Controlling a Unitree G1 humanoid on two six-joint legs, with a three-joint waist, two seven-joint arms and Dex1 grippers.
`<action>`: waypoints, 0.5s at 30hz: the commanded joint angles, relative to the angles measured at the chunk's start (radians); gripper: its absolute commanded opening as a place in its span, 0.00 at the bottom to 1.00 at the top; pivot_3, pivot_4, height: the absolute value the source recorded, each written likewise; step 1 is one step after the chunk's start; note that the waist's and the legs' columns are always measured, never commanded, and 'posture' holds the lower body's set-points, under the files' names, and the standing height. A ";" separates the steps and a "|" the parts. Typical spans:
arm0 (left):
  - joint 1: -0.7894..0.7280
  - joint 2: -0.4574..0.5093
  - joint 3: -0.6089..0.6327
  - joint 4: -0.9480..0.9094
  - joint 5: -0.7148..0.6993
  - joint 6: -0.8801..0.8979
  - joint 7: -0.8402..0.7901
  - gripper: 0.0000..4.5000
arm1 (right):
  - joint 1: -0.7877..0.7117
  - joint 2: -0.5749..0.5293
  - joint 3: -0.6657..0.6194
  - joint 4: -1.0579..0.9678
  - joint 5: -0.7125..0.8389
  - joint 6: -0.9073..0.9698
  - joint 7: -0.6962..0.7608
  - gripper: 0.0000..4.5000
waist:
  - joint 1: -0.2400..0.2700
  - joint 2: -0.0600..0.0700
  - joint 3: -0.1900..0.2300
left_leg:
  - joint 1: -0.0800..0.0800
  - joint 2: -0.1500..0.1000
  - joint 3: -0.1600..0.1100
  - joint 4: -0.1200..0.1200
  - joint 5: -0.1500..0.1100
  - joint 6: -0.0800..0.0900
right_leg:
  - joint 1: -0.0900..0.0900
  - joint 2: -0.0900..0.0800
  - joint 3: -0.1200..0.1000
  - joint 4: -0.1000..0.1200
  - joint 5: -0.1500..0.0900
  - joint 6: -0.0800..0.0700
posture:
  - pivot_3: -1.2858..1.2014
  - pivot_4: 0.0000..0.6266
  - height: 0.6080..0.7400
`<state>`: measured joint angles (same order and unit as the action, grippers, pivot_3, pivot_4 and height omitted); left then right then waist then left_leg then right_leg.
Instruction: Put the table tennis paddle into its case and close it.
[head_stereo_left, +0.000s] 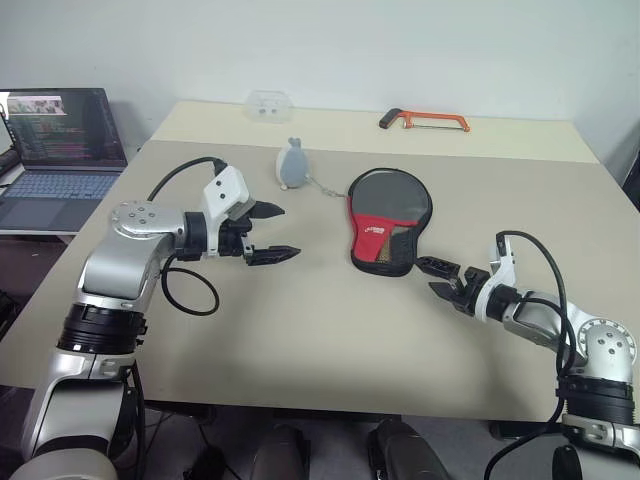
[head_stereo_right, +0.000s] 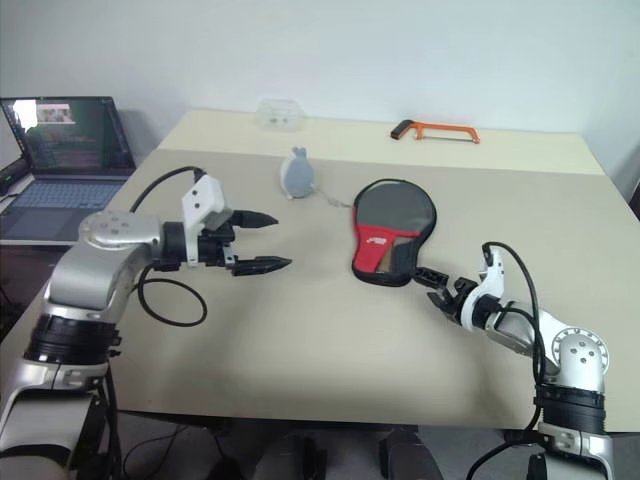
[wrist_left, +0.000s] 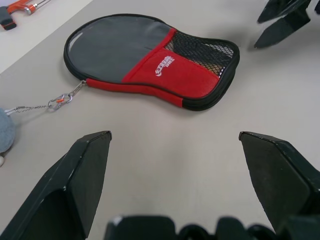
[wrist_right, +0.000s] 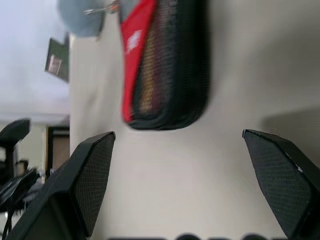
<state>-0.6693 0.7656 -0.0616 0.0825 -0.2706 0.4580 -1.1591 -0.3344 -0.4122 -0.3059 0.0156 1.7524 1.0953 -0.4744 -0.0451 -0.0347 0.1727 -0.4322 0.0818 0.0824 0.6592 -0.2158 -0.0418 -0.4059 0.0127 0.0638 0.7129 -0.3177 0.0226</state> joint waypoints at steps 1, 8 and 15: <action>-0.002 0.022 0.028 -0.042 -0.005 0.003 0.015 0.99 | -0.036 0.019 0.019 0.018 0.012 -0.042 -0.017 1.00 | -0.003 0.000 0.000 | 0.000 0.000 0.000 0.000 0.000 0.000 | 0.000 0.000 0.000 0.000 0.000 0.000 | 0.52 0.24 1.00; 0.013 0.027 0.031 -0.070 -0.010 0.024 0.035 0.99 | -0.093 0.082 0.056 0.079 -0.051 -0.078 -0.023 1.00 | -0.014 0.000 0.000 | 0.000 0.001 0.000 0.000 0.000 0.000 | 0.000 0.000 0.000 0.001 0.000 0.000 | 0.52 0.24 1.00; 0.044 0.037 0.037 -0.091 -0.009 0.030 0.057 0.99 | -0.136 0.130 0.058 0.123 -0.114 -0.098 -0.034 1.00 | -0.021 -0.001 0.000 | 0.001 0.002 0.000 0.000 0.000 0.000 | 0.000 0.001 0.001 0.001 0.000 0.000 | 0.52 0.24 1.00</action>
<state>-0.6201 0.7851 -0.0569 0.0357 -0.2715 0.4933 -1.1089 -0.4611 -0.2951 -0.2527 0.1228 1.6588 1.0074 -0.5022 -0.0663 -0.0353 0.1723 -0.4308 0.0835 0.0825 0.6590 -0.2159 -0.0417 -0.4060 0.0139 0.0645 0.7141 -0.3176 0.0225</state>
